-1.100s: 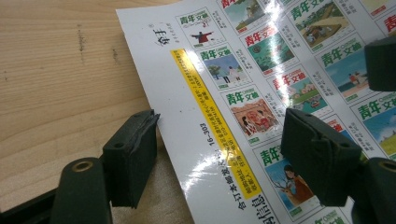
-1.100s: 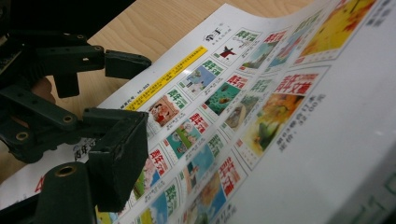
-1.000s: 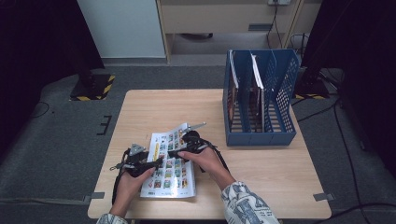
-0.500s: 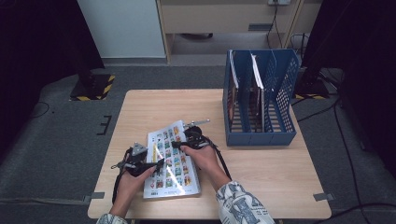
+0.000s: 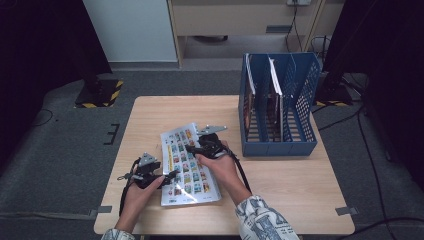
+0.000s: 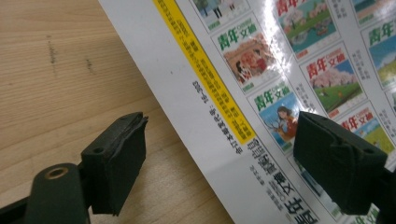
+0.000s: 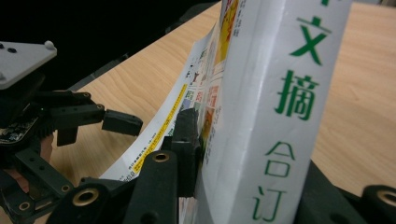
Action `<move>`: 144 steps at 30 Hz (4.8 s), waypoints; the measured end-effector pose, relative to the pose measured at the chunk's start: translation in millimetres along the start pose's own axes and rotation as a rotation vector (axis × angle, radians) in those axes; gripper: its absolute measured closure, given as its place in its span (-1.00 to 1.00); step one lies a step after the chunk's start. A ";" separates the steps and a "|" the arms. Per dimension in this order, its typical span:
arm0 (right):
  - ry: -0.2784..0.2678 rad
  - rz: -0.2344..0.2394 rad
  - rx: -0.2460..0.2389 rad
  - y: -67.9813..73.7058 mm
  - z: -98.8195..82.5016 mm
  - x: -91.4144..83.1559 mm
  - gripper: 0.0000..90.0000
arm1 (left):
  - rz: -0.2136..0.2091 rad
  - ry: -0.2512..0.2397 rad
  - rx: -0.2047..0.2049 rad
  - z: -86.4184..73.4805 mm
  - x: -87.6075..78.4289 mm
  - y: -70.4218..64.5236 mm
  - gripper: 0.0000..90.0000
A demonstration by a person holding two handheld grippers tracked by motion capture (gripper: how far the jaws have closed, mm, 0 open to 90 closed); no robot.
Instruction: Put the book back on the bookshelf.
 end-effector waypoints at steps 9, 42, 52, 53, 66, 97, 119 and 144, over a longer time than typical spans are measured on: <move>-0.072 -0.018 -0.086 6.4 11.4 -13.1 0.58 | -0.092 0.011 -0.013 -0.1 1.2 -3.4 -0.61; -0.268 0.028 -0.187 13.1 29.2 -34.8 0.63 | -0.220 0.057 -0.076 3.4 -3.9 0.3 0.23; -0.241 0.034 -0.212 7.5 26.3 -40.6 0.62 | -0.178 0.048 -0.033 8.3 -6.7 -4.9 0.38; -0.241 0.034 -0.212 7.5 26.3 -40.6 0.62 | -0.178 0.048 -0.033 8.3 -6.7 -4.9 0.38; -0.152 0.031 -0.237 6.6 30.2 -37.0 0.57 | -0.154 0.045 0.005 9.7 -6.6 -7.3 0.39; -0.204 0.042 -0.281 12.6 33.4 -41.1 0.63 | -0.070 -0.024 0.013 17.1 -18.1 -0.1 0.49; -0.303 0.128 -0.252 11.7 38.6 -50.4 0.54 | -0.023 -0.062 0.077 18.3 -22.5 -0.7 0.51; -0.335 0.105 -0.218 14.5 43.3 -55.4 0.64 | -0.016 -0.093 0.021 17.3 -16.1 -1.8 -0.13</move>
Point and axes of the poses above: each handheld gripper's, and its own axes: x roughly forward along the jaws, z roughly out of its top, y roughly to its left, the point moved 2 cm from there along x, roughly forward along the jaws, and after that the axes turned 6 degrees about -x, right-handed, at the moved point
